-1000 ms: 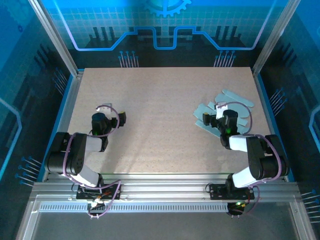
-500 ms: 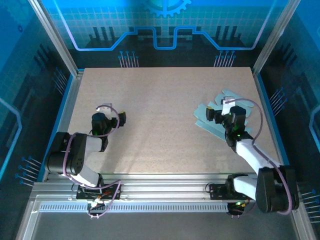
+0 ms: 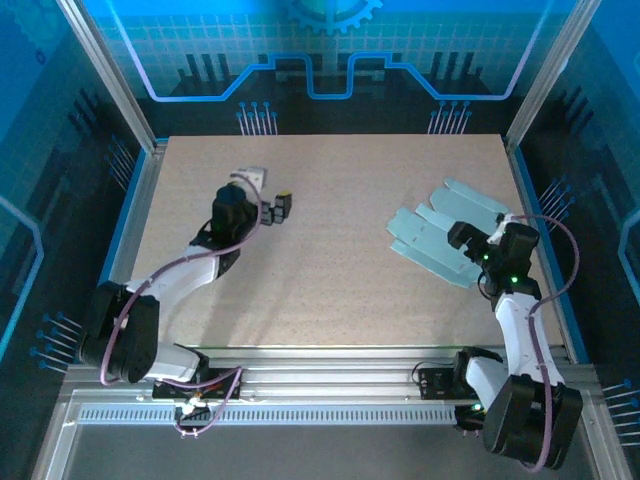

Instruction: Fold the paper box

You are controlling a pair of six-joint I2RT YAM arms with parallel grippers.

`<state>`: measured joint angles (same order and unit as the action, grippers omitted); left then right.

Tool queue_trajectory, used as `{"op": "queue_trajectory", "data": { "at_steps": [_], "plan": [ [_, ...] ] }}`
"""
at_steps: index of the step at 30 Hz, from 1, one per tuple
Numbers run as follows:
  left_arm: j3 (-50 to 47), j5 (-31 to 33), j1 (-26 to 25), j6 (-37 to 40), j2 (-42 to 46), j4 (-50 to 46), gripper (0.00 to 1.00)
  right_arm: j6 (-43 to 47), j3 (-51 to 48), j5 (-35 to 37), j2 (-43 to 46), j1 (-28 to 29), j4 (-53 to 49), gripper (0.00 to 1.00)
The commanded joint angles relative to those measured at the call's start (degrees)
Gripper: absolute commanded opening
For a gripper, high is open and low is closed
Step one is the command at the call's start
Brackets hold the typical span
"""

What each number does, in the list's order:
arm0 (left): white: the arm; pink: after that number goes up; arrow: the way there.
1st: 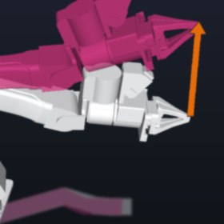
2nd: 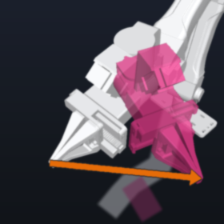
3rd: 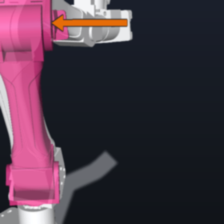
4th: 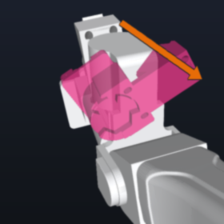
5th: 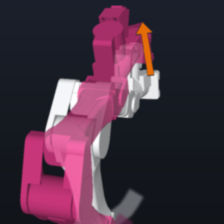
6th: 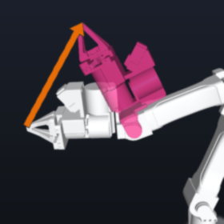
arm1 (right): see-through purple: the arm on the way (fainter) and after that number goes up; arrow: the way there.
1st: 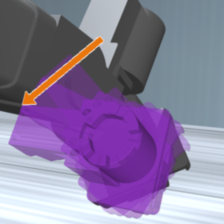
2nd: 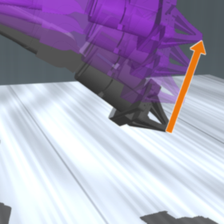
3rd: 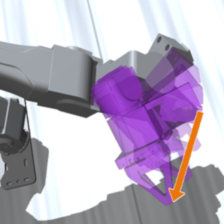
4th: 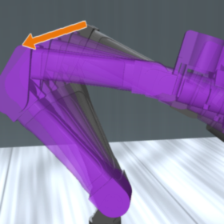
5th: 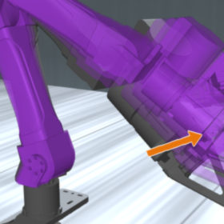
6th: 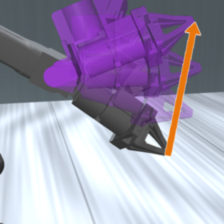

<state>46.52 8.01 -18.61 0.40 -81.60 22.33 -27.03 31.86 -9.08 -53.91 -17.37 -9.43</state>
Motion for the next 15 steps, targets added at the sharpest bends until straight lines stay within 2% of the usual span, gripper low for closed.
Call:
{"op": "queue_trajectory", "data": {
  "at_steps": [1, 3, 7, 12, 15],
  "plan": [
    [8.9, -4.7, -5.4, -4.7, -8.8, -11.8, 0.99, -2.4, 3.2, -9.1, -3.9, -3.7, -6.2, 1.0],
    [14.6, -6.0, -7.8, -5.9, -13.8, -13.9, 0.99, -1.8, 5.2, -10.5, -7.9, -4.3, -7.4, 1.0],
    [21.0, -10.7, -11.0, -7.7, -20.6, -13.7, 0.99, -2.0, 9.1, -13.4, -16.4, -3.0, -7.1, 0.88],
    [22.1, -12.9, -12.6, -8.3, -23.2, -12.8, 0.99, -2.2, 17.6, -10.1, -27.8, 2.1, -8.9, 0.88],
    [20.4, -14.8, -12.7, -9.2, -23.0, -11.2, 0.99, -3.1, 25.7, -10.2, -37.7, 3.9, -10.8, 0.89]
  ]
}}
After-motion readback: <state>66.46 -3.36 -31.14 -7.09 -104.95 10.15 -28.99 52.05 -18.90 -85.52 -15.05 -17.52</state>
